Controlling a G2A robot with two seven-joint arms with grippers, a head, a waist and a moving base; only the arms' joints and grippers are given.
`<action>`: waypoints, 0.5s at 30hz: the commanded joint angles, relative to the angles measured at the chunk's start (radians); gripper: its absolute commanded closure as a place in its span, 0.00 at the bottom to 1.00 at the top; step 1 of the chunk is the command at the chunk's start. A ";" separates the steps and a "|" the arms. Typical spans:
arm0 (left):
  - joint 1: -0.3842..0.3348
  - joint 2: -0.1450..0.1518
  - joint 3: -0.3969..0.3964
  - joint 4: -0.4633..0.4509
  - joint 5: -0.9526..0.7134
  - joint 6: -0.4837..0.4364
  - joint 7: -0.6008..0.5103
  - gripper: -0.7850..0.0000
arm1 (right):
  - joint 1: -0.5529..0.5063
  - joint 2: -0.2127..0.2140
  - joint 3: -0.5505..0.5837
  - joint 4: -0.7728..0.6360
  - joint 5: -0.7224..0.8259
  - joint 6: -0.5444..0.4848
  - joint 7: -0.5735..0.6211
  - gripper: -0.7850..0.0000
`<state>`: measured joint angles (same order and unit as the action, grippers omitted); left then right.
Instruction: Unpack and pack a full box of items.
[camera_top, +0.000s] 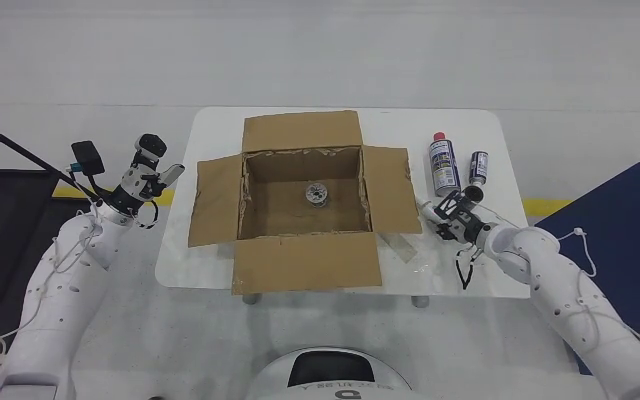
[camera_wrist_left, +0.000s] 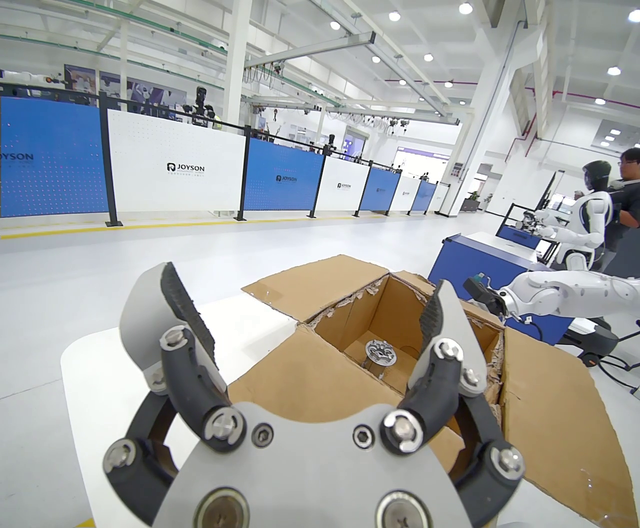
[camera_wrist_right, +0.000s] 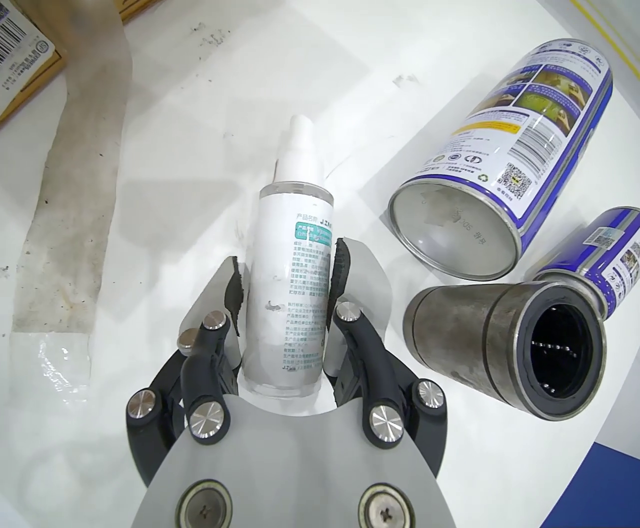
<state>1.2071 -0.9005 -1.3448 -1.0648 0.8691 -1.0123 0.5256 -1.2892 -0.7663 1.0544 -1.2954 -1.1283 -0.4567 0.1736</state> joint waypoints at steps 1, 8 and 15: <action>0.000 0.000 0.000 0.000 0.000 0.000 0.000 0.00 | -0.001 -0.002 0.002 0.001 -0.003 0.001 0.001 0.79; 0.000 0.000 0.000 0.000 0.000 0.000 0.000 0.00 | -0.020 -0.001 0.024 -0.010 -0.020 -0.035 -0.016 1.00; 0.000 0.000 0.000 0.000 0.000 0.000 0.000 0.00 | -0.117 0.027 0.117 -0.091 -0.046 -0.114 -0.102 1.00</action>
<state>1.2071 -0.9005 -1.3448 -1.0648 0.8691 -1.0123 0.5256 -1.3892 -0.7438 1.1541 -1.3746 -1.1714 -0.5653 0.0805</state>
